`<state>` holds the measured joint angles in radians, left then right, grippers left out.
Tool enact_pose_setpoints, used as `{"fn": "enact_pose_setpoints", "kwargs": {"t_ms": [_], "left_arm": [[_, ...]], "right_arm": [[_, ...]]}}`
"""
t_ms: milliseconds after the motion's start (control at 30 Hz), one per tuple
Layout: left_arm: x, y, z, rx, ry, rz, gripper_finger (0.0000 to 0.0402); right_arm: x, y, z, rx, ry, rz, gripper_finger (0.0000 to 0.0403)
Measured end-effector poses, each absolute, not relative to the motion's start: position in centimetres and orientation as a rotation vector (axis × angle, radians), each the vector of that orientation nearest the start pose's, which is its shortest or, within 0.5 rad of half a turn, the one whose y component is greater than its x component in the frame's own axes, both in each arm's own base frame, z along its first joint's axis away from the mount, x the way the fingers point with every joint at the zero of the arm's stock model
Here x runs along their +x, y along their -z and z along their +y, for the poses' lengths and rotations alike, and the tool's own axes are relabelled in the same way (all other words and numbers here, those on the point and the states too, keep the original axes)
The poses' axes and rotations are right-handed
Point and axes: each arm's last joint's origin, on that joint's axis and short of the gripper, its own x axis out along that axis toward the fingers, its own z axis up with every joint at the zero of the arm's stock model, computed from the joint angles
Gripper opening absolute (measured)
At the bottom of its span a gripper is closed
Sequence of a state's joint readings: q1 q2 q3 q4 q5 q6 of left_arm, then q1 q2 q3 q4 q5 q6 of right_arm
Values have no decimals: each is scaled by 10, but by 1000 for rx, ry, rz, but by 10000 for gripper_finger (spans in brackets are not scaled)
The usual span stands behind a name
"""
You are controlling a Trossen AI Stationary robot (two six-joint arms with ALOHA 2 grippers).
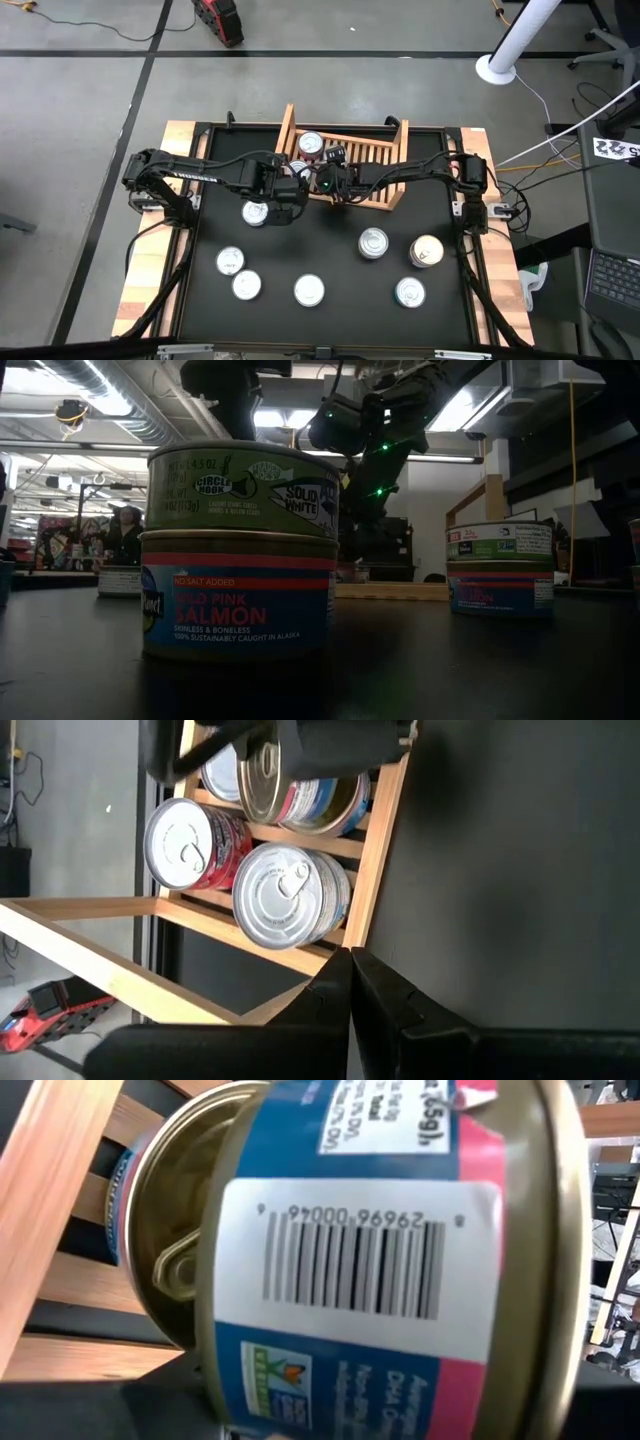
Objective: Stack canned seafood by type on shelf
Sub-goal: Stack the blue tuna can on top of the other blue tuna can on the shelf
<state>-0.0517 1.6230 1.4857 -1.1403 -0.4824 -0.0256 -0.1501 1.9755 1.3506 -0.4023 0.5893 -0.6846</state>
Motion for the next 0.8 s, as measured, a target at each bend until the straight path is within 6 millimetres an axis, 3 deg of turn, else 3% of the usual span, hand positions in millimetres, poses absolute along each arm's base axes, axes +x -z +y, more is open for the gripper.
{"fn": "enact_pose_setpoints", "kwargs": {"t_ms": [800], "left_arm": [[315, -304, -3, 315, -385, 1208, 4]], "right_arm": [[398, -174, -77, -838, 339, 1236, 251]]}}
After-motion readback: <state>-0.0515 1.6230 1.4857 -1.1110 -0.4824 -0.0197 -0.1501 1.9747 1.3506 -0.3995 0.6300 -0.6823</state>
